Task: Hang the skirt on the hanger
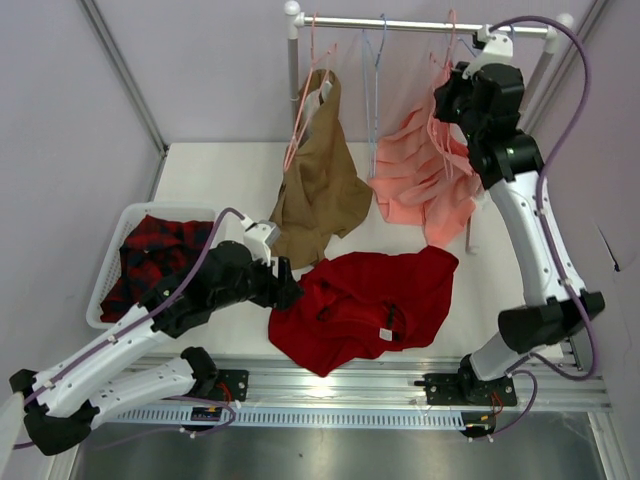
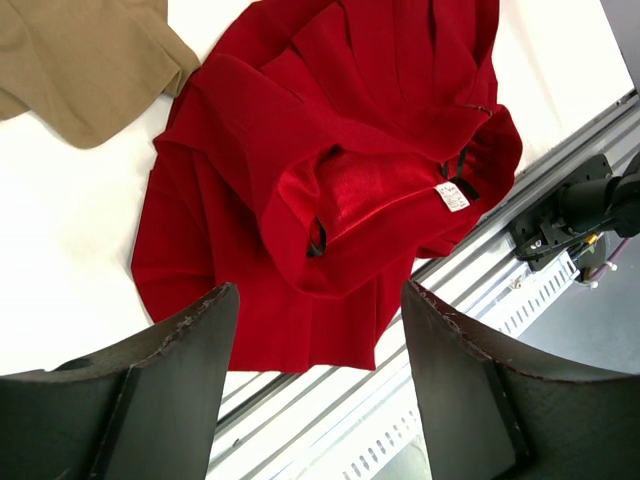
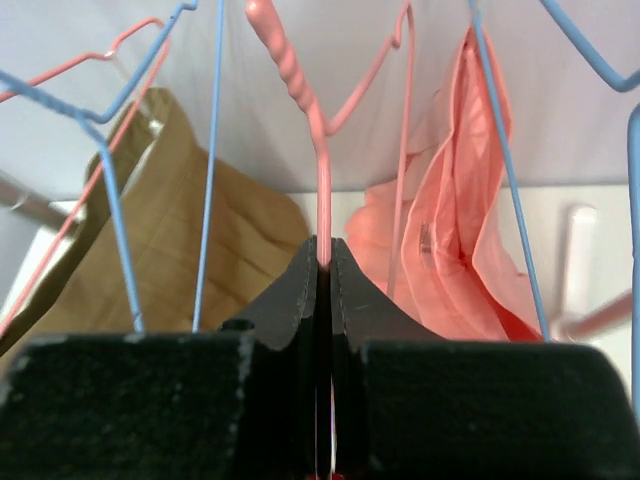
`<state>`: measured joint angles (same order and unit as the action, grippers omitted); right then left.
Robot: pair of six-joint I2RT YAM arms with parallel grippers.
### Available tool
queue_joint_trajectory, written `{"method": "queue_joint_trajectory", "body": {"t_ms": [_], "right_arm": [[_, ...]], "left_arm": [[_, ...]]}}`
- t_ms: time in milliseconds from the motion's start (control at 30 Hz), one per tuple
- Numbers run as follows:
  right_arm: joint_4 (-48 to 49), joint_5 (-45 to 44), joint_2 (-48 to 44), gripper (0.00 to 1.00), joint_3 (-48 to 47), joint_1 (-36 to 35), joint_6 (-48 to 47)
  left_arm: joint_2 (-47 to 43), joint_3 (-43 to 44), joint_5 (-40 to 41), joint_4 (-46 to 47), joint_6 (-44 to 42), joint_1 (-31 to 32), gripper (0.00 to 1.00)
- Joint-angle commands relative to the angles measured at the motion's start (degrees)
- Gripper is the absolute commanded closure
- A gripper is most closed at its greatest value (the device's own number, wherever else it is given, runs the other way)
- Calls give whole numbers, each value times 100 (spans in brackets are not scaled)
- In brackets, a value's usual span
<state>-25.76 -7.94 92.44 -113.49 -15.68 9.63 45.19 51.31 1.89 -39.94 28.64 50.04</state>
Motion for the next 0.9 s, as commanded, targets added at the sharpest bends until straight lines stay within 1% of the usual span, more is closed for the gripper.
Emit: {"method": "queue_joint_trajectory", "body": {"t_ms": [0, 67, 133, 267, 333, 400, 567, 633, 867], "right_arm": [[-166, 389, -928, 100, 414, -22, 364], [-341, 504, -1403, 100, 897, -23, 434], [-281, 697, -1832, 100, 1388, -23, 444], [-386, 892, -2081, 100, 1523, 12, 400], [-473, 987, -1890, 100, 1427, 205, 373], [-501, 1442, -1757, 100, 1207, 433, 443], [-114, 2111, -1405, 100, 1110, 970, 628], [53, 2331, -1133, 100, 961, 1154, 698], [431, 2490, -403, 100, 469, 1252, 567]], "left_arm": [[104, -130, -83, 338, 89, 23, 29], [157, -200, -119, 425, 124, 23, 30], [183, -253, -136, 496, 141, 23, 31], [297, -367, -145, 610, 159, 41, 32], [332, -385, -145, 680, 177, 41, 32], [376, -411, -145, 707, 203, 49, 33], [324, -472, -136, 725, 265, 85, 33], [280, -499, -119, 690, 265, 85, 33], [192, -534, -49, 576, 212, 94, 33]]}}
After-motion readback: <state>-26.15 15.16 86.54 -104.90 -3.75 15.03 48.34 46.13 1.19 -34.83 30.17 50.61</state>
